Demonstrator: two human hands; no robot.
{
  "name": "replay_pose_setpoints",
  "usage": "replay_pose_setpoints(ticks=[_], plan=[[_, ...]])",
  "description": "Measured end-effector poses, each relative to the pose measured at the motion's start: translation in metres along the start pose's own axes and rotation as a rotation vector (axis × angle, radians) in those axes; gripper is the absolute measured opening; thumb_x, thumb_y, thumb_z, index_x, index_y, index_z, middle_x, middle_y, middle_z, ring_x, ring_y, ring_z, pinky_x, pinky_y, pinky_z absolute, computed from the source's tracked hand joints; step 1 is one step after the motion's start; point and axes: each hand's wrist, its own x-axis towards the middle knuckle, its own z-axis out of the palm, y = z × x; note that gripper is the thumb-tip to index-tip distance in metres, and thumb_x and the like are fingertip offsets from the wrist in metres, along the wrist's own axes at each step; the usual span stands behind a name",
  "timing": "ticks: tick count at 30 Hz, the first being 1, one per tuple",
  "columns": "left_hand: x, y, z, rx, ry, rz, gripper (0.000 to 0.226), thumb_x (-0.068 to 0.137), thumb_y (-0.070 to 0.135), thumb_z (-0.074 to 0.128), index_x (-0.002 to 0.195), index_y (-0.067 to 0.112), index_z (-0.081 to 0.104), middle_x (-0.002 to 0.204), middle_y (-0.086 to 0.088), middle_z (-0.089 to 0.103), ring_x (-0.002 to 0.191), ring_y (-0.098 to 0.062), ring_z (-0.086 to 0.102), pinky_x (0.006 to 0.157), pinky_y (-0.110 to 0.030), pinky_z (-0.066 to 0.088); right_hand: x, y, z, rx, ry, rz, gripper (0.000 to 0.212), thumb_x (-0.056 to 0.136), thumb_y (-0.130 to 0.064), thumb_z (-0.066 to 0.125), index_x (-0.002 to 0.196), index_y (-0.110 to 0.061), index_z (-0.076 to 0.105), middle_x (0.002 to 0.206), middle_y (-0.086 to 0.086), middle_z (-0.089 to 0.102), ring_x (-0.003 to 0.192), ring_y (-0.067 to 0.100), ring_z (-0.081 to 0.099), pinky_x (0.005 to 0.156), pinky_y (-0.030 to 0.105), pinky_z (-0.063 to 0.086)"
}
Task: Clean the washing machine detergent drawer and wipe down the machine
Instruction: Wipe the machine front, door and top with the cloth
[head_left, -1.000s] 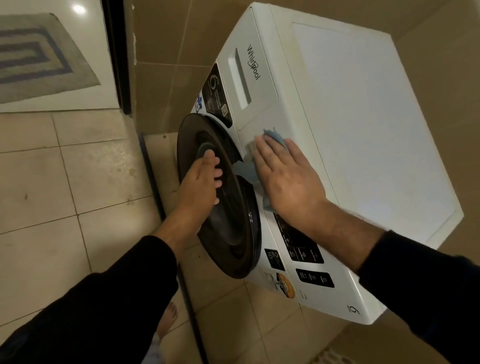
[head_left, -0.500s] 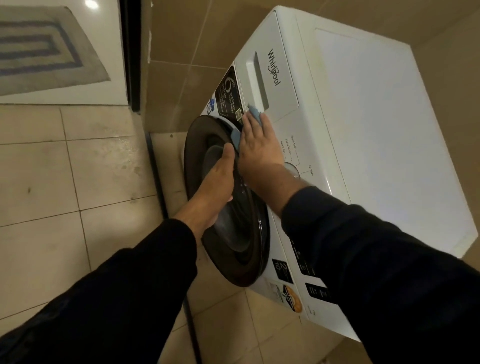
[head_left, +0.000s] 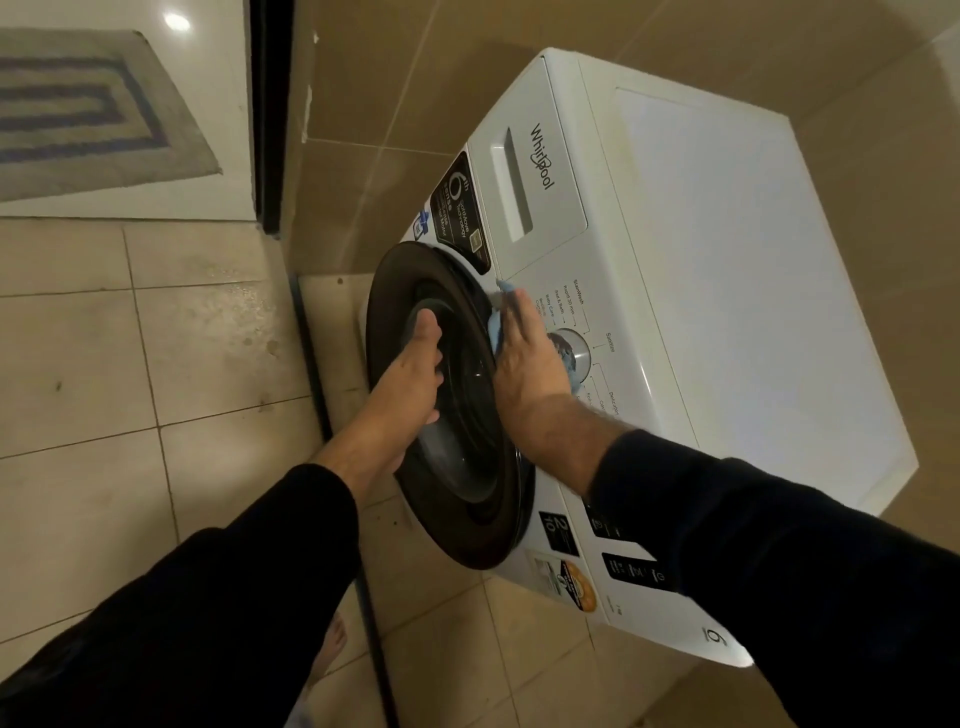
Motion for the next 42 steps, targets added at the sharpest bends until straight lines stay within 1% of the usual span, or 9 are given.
replay_pose_setpoints(ticks=[4, 9, 12, 21, 26, 30, 34, 39, 42], plan=[[-0.005, 0.0, -0.005, 0.001, 0.006, 0.003, 0.072, 0.094, 0.068, 0.018, 0.153, 0.028, 0.025, 0.158, -0.002, 0.031, 0.142, -0.02, 0.035, 0.113, -0.049, 0.033, -0.024, -0.011, 0.013, -0.063, 0.011, -0.09, 0.092, 0.086, -0.047, 0.061, 0.156, -0.008, 0.015, 0.159, 0.03, 0.009, 0.144, 0.055, -0.01, 0.113, 0.068, -0.009], [-0.013, -0.005, -0.001, 0.012, 0.005, -0.006, 0.072, 0.093, 0.068, 0.017, 0.153, 0.03, 0.027, 0.158, -0.002, 0.031, 0.141, -0.021, 0.037, 0.112, -0.05, 0.035, -0.054, -0.028, 0.034, -0.033, 0.011, -0.172, 0.092, 0.092, -0.051, 0.056, 0.155, -0.006, 0.006, 0.161, 0.026, 0.003, 0.145, 0.05, -0.014, 0.109, 0.068, -0.019], [-0.017, -0.008, 0.004, 0.025, -0.005, -0.009, 0.07, 0.094, 0.067, 0.017, 0.153, 0.03, 0.026, 0.158, -0.002, 0.031, 0.141, -0.021, 0.037, 0.112, -0.051, 0.035, -0.068, -0.037, 0.048, 0.024, 0.001, -0.174, 0.088, 0.096, -0.047, 0.048, 0.154, -0.003, -0.001, 0.16, 0.028, -0.005, 0.146, 0.046, -0.014, 0.112, 0.064, -0.018], [-0.026, -0.014, 0.015, 0.048, -0.024, -0.011, 0.072, 0.093, 0.068, 0.018, 0.153, 0.03, 0.026, 0.157, -0.002, 0.033, 0.139, -0.021, 0.039, 0.109, -0.047, 0.038, -0.089, -0.016, 0.068, 0.187, 0.059, -0.308, 0.065, 0.102, -0.036, 0.033, 0.156, -0.009, 0.009, 0.164, 0.017, -0.002, 0.151, 0.032, -0.01, 0.116, 0.054, -0.018], [-0.026, -0.013, 0.021, 0.037, -0.009, -0.022, 0.075, 0.089, 0.07, 0.019, 0.152, 0.029, 0.028, 0.157, -0.004, 0.034, 0.138, -0.023, 0.041, 0.11, -0.05, 0.038, -0.085, 0.004, 0.067, 0.304, 0.198, -0.166, 0.06, 0.103, -0.033, 0.027, 0.156, -0.009, 0.013, 0.164, 0.016, 0.006, 0.152, 0.03, 0.0, 0.118, 0.053, -0.015], [-0.027, -0.016, 0.03, 0.057, -0.027, -0.033, 0.076, 0.089, 0.069, 0.018, 0.153, 0.027, 0.028, 0.157, -0.004, 0.034, 0.138, -0.023, 0.042, 0.11, -0.05, 0.038, -0.079, -0.023, 0.064, 0.301, 0.133, -0.092, 0.067, 0.102, -0.039, 0.031, 0.155, -0.006, 0.005, 0.163, 0.022, -0.004, 0.151, 0.036, -0.009, 0.117, 0.059, -0.012], [-0.027, -0.019, 0.036, 0.078, -0.022, -0.048, 0.074, 0.092, 0.067, 0.018, 0.153, 0.027, 0.028, 0.157, -0.005, 0.034, 0.137, -0.024, 0.043, 0.109, -0.051, 0.039, -0.088, -0.041, 0.069, 0.323, 0.091, -0.167, 0.073, 0.101, -0.041, 0.036, 0.155, -0.007, 0.002, 0.162, 0.022, -0.008, 0.15, 0.037, -0.013, 0.115, 0.059, -0.016], [-0.028, -0.014, 0.036, 0.046, -0.037, -0.051, 0.082, 0.084, 0.071, 0.021, 0.152, 0.026, 0.029, 0.156, -0.006, 0.035, 0.135, -0.025, 0.045, 0.107, -0.05, 0.041, -0.123, -0.023, 0.084, 0.397, 0.122, -0.231, 0.061, 0.102, -0.033, 0.032, 0.156, -0.012, 0.014, 0.165, 0.012, -0.003, 0.151, 0.027, -0.011, 0.114, 0.053, -0.023], [-0.028, -0.009, 0.038, 0.028, -0.04, -0.049, 0.079, 0.087, 0.069, 0.021, 0.152, 0.025, 0.03, 0.156, -0.006, 0.036, 0.135, -0.026, 0.045, 0.108, -0.052, 0.04, -0.128, 0.004, 0.091, 0.549, 0.314, -0.077, 0.059, 0.091, -0.02, 0.033, 0.149, -0.006, 0.037, 0.161, 0.012, 0.021, 0.152, 0.025, 0.011, 0.12, 0.052, -0.009]])
